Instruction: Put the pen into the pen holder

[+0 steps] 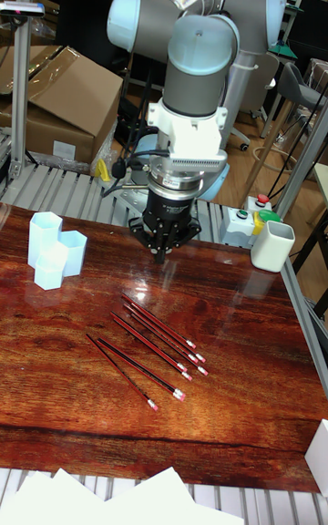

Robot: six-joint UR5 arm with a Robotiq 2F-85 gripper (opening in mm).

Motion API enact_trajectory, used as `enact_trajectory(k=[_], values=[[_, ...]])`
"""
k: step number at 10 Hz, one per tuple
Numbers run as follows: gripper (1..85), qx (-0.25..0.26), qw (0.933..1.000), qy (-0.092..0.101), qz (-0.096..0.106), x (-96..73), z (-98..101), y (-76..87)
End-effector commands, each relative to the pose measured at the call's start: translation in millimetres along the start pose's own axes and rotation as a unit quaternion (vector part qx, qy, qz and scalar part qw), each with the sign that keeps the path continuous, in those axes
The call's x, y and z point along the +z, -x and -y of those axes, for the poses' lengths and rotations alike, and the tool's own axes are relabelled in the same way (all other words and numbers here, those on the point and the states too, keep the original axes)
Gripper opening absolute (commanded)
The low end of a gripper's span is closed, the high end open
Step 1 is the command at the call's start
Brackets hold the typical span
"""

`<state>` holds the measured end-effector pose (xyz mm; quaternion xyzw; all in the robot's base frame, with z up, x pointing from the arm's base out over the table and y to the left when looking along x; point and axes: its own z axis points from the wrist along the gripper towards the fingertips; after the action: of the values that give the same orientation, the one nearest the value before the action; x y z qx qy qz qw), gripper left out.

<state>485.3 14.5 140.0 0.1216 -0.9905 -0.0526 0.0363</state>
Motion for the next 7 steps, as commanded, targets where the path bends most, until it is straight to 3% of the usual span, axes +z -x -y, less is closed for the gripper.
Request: enact_trajectory(k=[1, 3, 7], values=[[17.7, -0.025, 0.9997, 0.004, -0.001, 4.5, -0.6, -2.1], [17.7, -0.025, 0.9997, -0.003, -0.003, 3.3, 0.7, 1.0], [16.0, -0.011, 0.9999, 0.005, -0.005, 6.9, -7.4, 0.7]])
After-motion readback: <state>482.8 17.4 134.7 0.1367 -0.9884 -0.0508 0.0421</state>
